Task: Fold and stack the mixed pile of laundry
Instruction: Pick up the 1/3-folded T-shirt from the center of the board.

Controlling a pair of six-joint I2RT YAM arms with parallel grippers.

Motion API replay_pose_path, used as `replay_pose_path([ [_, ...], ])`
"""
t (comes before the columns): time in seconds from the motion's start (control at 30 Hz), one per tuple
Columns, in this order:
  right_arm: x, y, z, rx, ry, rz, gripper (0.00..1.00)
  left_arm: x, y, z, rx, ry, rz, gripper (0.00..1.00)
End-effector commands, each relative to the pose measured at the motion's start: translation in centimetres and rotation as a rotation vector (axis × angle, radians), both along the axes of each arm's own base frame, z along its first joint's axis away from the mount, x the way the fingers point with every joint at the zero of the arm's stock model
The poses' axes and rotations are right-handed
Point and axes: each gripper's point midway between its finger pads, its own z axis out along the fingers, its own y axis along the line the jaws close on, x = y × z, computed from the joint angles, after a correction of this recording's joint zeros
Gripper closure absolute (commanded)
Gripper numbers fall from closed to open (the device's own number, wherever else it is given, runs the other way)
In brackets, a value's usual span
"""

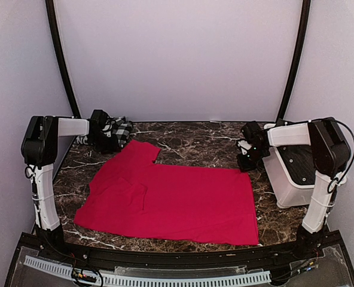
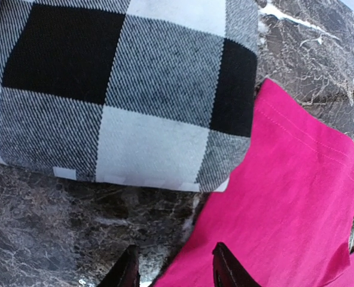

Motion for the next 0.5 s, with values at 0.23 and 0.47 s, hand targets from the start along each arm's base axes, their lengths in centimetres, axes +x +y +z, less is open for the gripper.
replay_pose_path([
  [0.23, 1.1, 0.2, 1.0, 0.014, -0.027, 0.003, 1.0, 0.5, -3.2, -1.8, 0.035, 0.067, -0.123, 0.59],
  [0.47, 1.2, 0.7, 1.3, 0.041, -0.027, 0.012, 1.0, 0.8, -3.7, -1.1, 0.026, 0.067, -0.123, 0.83],
])
